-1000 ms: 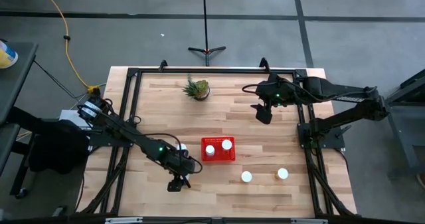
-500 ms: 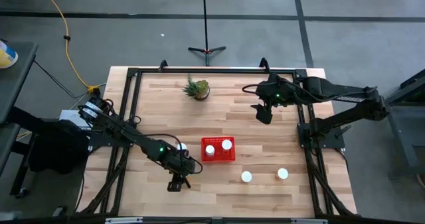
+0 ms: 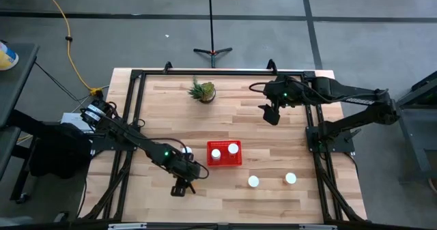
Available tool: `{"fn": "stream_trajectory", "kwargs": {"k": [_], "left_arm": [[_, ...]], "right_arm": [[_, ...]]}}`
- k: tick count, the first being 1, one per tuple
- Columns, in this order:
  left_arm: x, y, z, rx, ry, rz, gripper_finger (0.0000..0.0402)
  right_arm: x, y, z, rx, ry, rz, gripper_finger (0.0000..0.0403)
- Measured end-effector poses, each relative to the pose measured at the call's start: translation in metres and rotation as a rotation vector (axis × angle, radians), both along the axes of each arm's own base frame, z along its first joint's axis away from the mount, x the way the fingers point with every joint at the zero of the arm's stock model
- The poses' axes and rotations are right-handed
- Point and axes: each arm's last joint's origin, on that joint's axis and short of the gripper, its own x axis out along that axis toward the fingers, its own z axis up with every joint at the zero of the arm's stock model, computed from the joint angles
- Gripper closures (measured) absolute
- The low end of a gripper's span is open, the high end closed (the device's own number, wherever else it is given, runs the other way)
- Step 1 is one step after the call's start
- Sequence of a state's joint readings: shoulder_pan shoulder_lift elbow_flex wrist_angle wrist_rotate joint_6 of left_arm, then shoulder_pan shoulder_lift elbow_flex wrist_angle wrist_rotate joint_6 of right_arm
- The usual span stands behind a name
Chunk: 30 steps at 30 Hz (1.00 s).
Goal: Pick and place pill bottles into a basket
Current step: Put the orange pill bottle into the red bin
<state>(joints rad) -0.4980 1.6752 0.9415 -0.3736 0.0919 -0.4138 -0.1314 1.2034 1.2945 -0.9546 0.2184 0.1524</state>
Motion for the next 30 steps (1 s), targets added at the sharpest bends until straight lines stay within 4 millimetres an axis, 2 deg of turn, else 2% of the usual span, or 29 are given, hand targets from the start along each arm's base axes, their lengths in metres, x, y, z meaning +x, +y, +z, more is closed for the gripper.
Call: {"fn": "stream_trajectory", "kwargs": {"k": [4, 8, 11, 15, 23, 30], "left_arm": [[0.004, -0.001, 0.015, 0.085, 0.002, -0.074, 0.0187], [0.01, -0.002, 0.032, 0.174, -0.028, -0.135, 0.0186], [0.015, 0.004, 0.042, 0.231, -0.036, -0.14, 0.0169], [0.027, 0.02, 0.057, 0.288, -0.049, -0.126, 0.0155], [0.053, 0.059, 0.082, 0.313, -0.124, -0.069, 0.0185], [0.062, 0.083, 0.088, 0.339, -0.144, -0.05, 0.0153]], "right_arm": [[0.0, 0.0, 0.0, 0.0, 0.0, 0.001, 0.013], [0.0, 0.0, 0.0, 0.0, 0.0, 0.001, 0.013], [0.0, 0.0, 0.0, 0.0, 0.0, 0.001, 0.013], [0.0, 0.0, 0.0, -0.002, 0.001, 0.004, 0.013], [0.0, 0.001, 0.0, 0.013, -0.002, 0.015, 0.013], [0.0, 0.001, 0.0, 0.014, -0.002, 0.014, 0.013]]}}
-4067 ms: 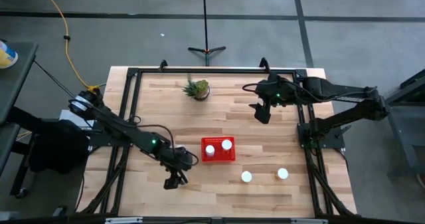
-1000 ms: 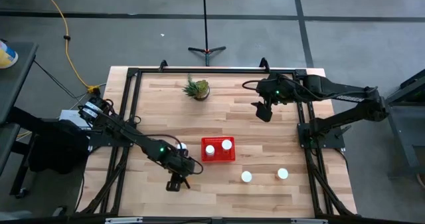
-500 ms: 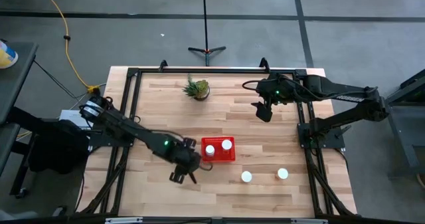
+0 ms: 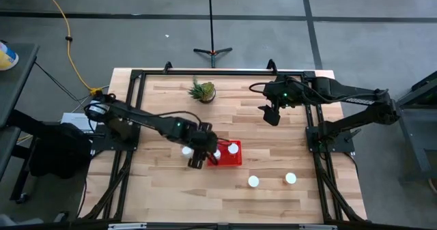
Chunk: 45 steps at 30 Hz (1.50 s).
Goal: Pick and place pill bottles into a basket
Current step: Put the orange pill bottle into the red bin
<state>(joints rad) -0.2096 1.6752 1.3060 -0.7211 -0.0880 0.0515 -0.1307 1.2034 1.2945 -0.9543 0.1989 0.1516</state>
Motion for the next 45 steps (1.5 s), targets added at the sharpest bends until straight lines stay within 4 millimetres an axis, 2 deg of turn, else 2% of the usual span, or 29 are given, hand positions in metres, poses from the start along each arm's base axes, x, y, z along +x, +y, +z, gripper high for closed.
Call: {"fn": "stream_trajectory", "kwargs": {"k": [7, 10, 16, 22, 24, 35, 45], "left_arm": [[0.011, 0.017, 0.005, -0.008, -0.086, 0.024, 0.018], [0.014, 0.022, 0.007, -0.031, -0.121, 0.029, 0.018], [0.02, 0.02, 0.011, -0.047, -0.192, -0.005, 0.0158], [0.027, 0.019, 0.008, -0.061, -0.226, -0.011, 0.0175], [0.034, 0.018, 0.008, -0.084, -0.254, -0.019, 0.0179], [0.065, 0.004, -0.012, -0.14, -0.154, -0.079, 0.0172], [0.065, 0.002, -0.021, -0.163, -0.1, -0.083, 0.017]], "right_arm": [[0.0, 0.0, 0.0, -0.001, 0.0, 0.002, 0.013], [0.0, 0.0, 0.0, -0.002, 0.001, 0.002, 0.013], [0.0, 0.0, 0.0, -0.009, 0.002, -0.001, 0.013], [0.001, -0.001, 0.0, -0.021, -0.007, -0.007, 0.013], [0.001, -0.001, 0.001, -0.022, -0.015, -0.008, 0.013], [0.008, -0.002, -0.004, -0.023, 0.0, -0.003, 0.013], [0.012, -0.002, -0.006, -0.027, 0.013, 0.004, 0.013]]}}
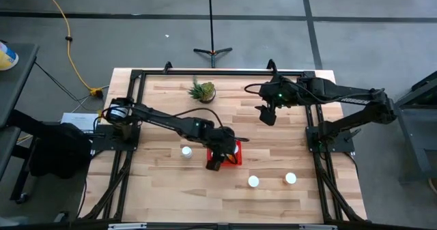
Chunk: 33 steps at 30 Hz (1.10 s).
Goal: Pick and place pill bottles into a basket
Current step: Put the orange pill bottle into the red bin
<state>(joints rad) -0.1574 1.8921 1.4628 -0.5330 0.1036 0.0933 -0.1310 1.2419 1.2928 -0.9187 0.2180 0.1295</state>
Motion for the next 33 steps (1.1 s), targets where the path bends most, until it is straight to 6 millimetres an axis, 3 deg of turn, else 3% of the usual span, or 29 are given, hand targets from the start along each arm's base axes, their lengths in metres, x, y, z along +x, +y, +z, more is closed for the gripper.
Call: {"fn": "stream_trajectory", "kwargs": {"k": [21, 33], "left_arm": [[0.007, -0.001, -0.047, 0.008, 0.162, 0.006, 0.0172], [0.012, 0.007, -0.053, 0.081, 0.139, 0.042, 0.0168]], "right_arm": [[0.0, 0.001, 0.0, 0.028, -0.005, 0.007, 0.013], [0.0, 0.001, 0.0, 0.038, -0.004, 0.009, 0.013]]}}
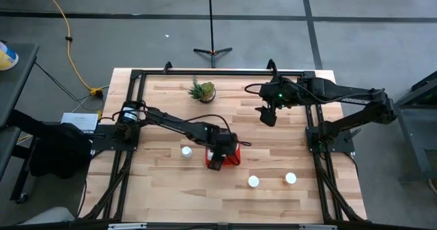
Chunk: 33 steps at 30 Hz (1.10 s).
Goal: Pick and place pill bottles into a basket
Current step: Put the orange pill bottle into the red bin
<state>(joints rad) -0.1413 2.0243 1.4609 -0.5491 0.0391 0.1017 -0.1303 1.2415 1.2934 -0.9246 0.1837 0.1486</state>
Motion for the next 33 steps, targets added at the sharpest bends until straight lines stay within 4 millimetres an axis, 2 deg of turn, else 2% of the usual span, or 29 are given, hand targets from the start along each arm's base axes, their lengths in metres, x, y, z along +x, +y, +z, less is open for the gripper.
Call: {"fn": "stream_trajectory", "kwargs": {"k": [15, 24, 33], "left_arm": [[0.009, 0.003, 0.022, -0.028, -0.03, -0.009, 0.0167], [0.004, 0.003, 0.02, -0.04, 0.035, -0.017, 0.0167], [0.005, 0.002, 0.02, -0.04, 0.023, -0.016, 0.0167]], "right_arm": [[0.0, 0.0, 0.0, 0.0, 0.003, 0.0, 0.013], [0.0, 0.0, 0.0, 0.0, 0.003, 0.0, 0.013], [0.0, 0.0, 0.0, 0.0, 0.002, 0.0, 0.013]]}}
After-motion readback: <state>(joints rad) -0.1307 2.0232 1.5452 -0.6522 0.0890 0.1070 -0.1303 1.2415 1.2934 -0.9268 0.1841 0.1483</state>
